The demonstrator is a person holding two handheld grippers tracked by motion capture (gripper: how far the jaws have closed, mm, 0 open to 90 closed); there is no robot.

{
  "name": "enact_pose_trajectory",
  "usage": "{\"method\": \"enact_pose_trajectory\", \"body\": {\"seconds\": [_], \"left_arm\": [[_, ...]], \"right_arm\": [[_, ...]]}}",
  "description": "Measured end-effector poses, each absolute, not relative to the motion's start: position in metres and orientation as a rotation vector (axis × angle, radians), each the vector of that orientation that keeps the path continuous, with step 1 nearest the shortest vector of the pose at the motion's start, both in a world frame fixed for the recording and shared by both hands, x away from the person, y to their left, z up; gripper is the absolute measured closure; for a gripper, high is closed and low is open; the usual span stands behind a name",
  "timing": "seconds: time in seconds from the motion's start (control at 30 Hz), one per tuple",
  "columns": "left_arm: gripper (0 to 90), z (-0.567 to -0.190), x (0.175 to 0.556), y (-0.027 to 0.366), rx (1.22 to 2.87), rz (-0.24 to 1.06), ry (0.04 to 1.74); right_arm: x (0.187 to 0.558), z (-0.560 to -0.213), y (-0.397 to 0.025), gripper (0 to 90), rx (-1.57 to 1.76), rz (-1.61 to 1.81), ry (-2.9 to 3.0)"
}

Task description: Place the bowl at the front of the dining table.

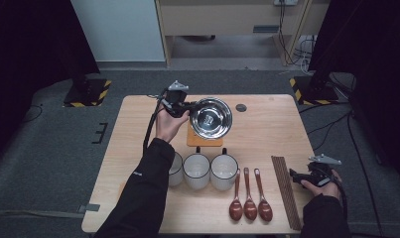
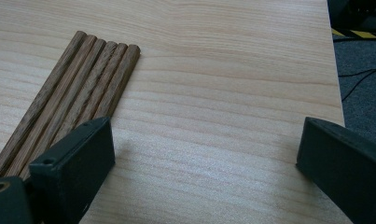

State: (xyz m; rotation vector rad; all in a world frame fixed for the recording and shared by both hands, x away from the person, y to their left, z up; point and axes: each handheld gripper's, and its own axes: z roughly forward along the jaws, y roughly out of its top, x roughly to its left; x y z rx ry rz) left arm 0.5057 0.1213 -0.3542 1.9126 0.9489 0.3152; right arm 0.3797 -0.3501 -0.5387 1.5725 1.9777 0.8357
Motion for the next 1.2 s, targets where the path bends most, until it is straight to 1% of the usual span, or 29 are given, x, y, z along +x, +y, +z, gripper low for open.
{"method": "enact_pose_trajectory", "body": {"seconds": [0.53,0.73,1.0,1.2], "left_arm": [[83.7,-0.37,0.533,0.108,1.937,0.302,0.981],[83.7,-0.385,0.543,0.104,1.961,0.304,1.01],[83.7,-0.405,0.558,0.109,1.979,0.296,1.073],[83.7,-0.413,0.562,0.106,1.998,0.299,1.082]], "right_arm": [[0.38,-0.539,-0.35,4.1,1.576,0.836,1.976],[0.38,-0.539,-0.35,4.1,1.572,0.835,1.977],[0.38,-0.539,-0.35,4.1,1.575,0.836,1.977],[0.38,-0.539,-0.35,4.1,1.572,0.835,1.978]]}}
